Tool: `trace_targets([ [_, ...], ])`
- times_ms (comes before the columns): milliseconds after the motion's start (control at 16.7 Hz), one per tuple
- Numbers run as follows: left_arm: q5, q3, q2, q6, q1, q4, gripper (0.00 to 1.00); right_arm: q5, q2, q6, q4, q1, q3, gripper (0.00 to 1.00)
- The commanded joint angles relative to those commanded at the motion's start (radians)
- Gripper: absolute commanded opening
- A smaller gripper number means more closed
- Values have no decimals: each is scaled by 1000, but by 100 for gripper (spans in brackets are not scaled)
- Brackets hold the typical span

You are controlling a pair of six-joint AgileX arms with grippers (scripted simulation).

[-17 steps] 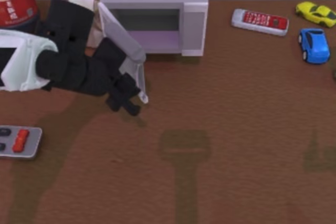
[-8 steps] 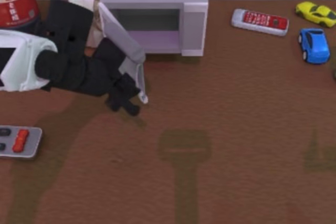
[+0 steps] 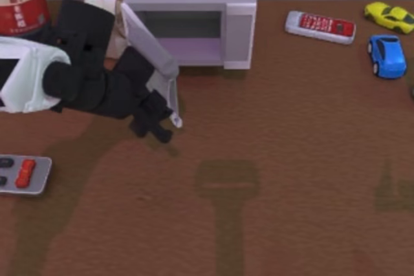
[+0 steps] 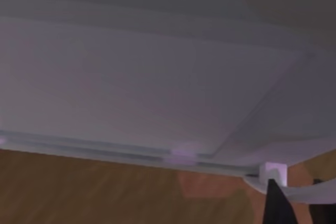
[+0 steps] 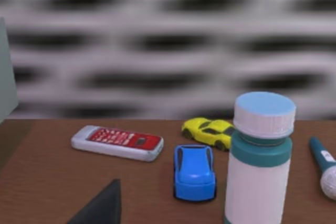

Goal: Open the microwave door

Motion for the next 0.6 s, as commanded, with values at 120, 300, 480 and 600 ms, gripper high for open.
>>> trace_targets([
  [120,6,-4,1,-4,-6,-1,0,0,0,0,0,0,0,100],
  [300,19,-5,3,23,6,-15,0,0,0,0,0,0,0,100],
  [480,48,5,-5,72,29,-30,0,0,0,0,0,0,0,100],
  [600,62,4,-3,97,40,-44,0,0,0,0,0,0,0,100],
])
